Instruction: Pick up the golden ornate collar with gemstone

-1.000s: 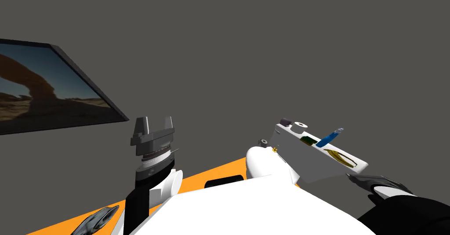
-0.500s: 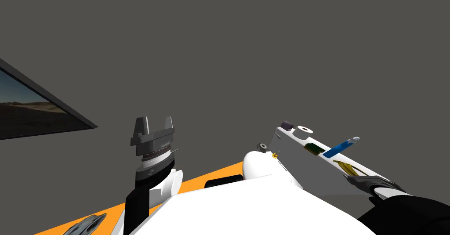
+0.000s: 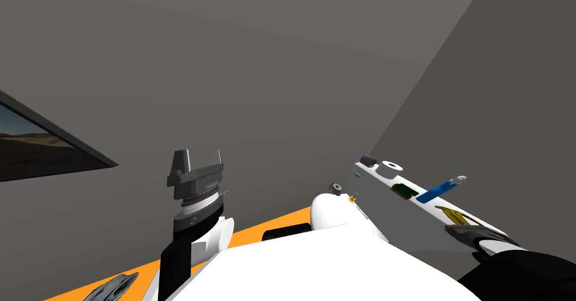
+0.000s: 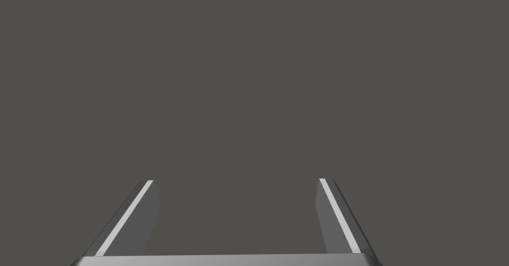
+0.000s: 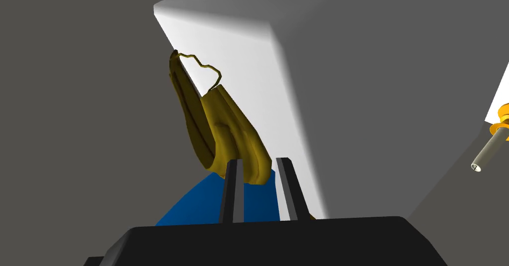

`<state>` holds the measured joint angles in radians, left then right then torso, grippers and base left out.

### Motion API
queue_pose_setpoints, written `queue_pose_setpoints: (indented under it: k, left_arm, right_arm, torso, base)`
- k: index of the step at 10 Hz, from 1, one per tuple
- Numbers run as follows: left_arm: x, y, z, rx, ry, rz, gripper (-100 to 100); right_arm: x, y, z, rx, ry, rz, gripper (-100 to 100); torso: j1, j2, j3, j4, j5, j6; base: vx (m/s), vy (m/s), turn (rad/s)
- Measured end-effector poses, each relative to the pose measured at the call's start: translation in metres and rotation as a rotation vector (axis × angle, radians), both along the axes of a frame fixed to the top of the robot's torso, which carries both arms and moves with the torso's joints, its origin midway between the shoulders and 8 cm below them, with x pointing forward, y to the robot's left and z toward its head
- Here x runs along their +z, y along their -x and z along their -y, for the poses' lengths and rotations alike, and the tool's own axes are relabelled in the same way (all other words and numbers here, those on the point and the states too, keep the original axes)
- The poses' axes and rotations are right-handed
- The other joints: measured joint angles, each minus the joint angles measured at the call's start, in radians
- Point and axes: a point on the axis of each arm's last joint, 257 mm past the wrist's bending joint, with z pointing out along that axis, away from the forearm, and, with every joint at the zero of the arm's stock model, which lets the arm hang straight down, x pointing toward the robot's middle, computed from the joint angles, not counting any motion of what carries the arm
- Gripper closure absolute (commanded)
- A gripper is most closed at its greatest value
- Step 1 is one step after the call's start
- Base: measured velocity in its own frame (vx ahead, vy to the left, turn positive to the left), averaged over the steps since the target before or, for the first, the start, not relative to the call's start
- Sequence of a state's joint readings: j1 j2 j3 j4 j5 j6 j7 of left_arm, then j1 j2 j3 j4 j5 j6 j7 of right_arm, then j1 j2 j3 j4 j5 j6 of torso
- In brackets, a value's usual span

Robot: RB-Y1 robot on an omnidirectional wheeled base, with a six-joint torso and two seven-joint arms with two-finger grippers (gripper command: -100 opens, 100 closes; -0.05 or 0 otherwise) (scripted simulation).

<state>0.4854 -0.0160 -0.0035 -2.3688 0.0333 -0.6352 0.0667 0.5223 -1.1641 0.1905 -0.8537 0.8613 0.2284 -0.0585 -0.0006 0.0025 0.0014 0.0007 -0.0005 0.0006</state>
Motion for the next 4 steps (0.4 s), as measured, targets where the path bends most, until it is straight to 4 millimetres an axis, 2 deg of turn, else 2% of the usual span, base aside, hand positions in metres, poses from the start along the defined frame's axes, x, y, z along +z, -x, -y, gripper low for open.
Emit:
queue_pose_setpoints:
  k: [1,2,3,4]
  left_arm:
    - [0.0000,0.0000,0.0000,0.000,0.000,0.000,0]
    - [0.0000,0.0000,0.0000,0.000,0.000,0.000,0]
    - [0.0000,0.0000,0.0000,0.000,0.000,0.000,0]
    - [0.0000,0.0000,0.0000,0.000,0.000,0.000,0]
  right_arm:
    - [0.0000,0.0001,0.0000,0.000,0.000,0.000,100]
    - [0.0001,0.0001,0.0001,0.000,0.000,0.000,0]
    - [0.0001,0.0001,0.0001,0.000,0.001,0.000,100]
    - [0.0001,0.0002,0.0001,0.000,0.001,0.000,0]
  torso:
    - [0.000,0.000,0.000,0.000,0.000,0.000]
    - [0.000,0.000,0.000,0.000,0.000,0.000]
    - [0.000,0.000,0.000,0.000,0.000,0.000]
    - [0.000,0.000,0.000,0.000,0.000,0.000]
  base:
    - [0.000,0.000,0.000]
    - [0.000,0.000,0.000]
    - [0.000,0.000,0.000]
    - [0.000,0.000,0.000]
